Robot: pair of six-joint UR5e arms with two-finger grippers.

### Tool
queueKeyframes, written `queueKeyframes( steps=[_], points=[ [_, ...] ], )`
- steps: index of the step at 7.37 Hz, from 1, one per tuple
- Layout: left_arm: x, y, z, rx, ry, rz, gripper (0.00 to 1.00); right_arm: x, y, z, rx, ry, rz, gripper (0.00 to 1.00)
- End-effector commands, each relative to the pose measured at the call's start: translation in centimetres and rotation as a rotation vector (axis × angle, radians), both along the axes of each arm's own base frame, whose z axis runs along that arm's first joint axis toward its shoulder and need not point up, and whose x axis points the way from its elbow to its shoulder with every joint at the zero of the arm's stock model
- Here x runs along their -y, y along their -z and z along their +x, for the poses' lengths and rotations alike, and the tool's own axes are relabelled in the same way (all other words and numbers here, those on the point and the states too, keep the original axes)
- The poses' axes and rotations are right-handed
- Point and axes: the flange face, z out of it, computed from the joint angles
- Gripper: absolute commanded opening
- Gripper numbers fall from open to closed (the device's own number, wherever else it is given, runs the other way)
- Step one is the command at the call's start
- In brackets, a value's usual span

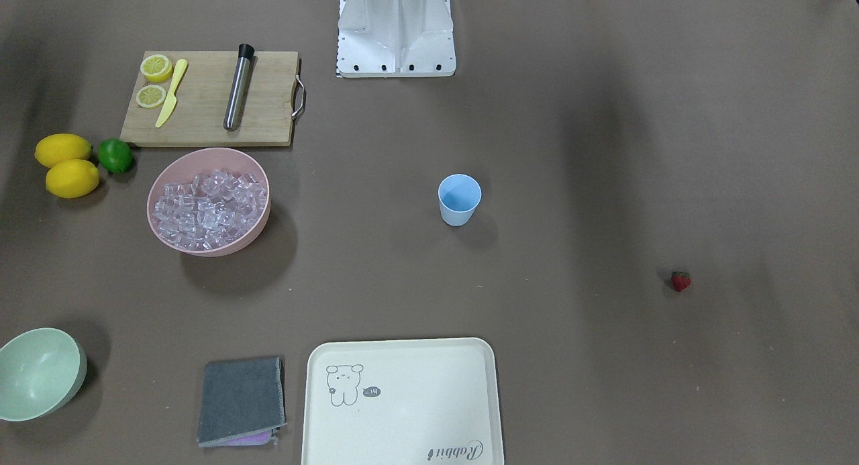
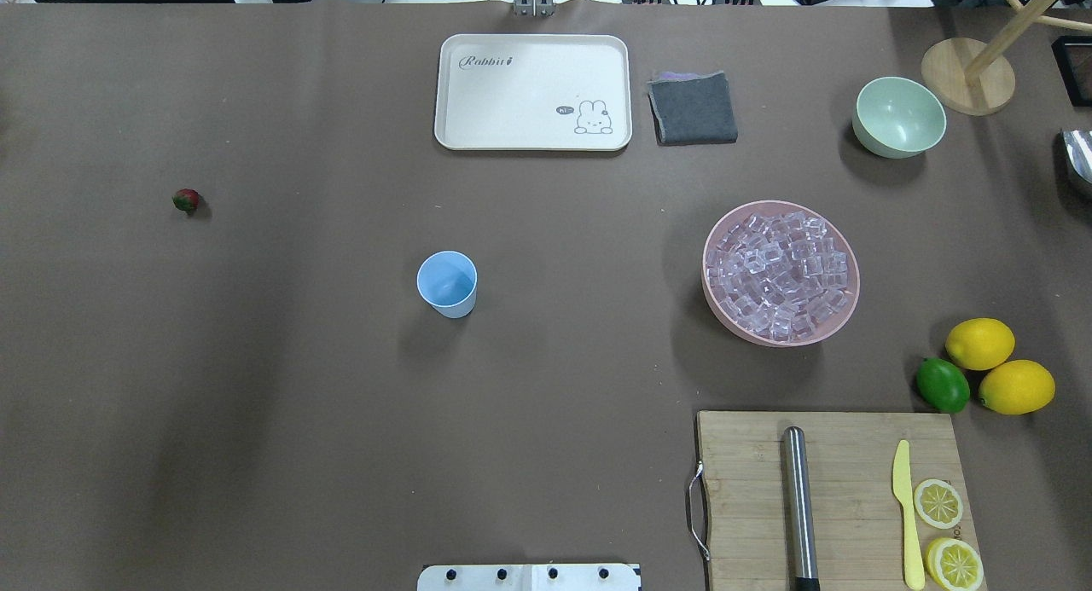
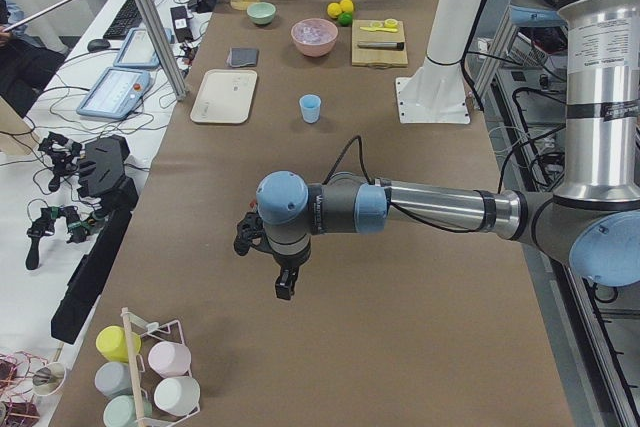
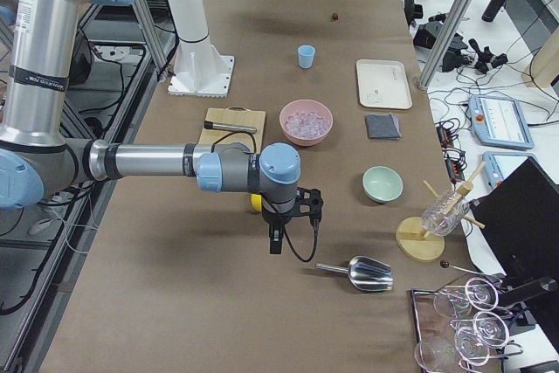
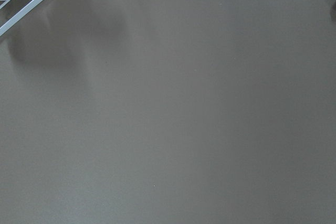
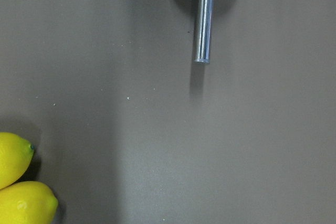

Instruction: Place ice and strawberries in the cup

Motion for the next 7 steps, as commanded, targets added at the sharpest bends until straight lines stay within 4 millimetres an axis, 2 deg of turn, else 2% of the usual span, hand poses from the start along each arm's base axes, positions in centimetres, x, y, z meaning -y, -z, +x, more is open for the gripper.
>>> queueKeyframes(
  steps=[1, 4, 6, 7],
  points=[
    [-0.6, -0.4, 0.1, 0.0, -0.003, 0.001, 0.98, 0.0, 0.0, -0.1, 0.002, 0.002, 0.0, 1.0],
    [-0.4, 0.9, 0.1, 0.003, -0.005, 0.031, 0.98, 0.1, 0.1, -0.1, 0.002, 0.002, 0.001, 1.0],
    [-0.2, 0.7, 0.2, 0.005, -0.006, 0.053, 0.98, 0.3, 0.4, -0.2, 0.013, 0.002, 0.012, 1.0],
    [-0.3, 0.9, 0.0, 0.005, -0.002, 0.062, 0.98, 0.4, 0.5, -0.2, 0.016, 0.002, 0.069, 1.0]
  ],
)
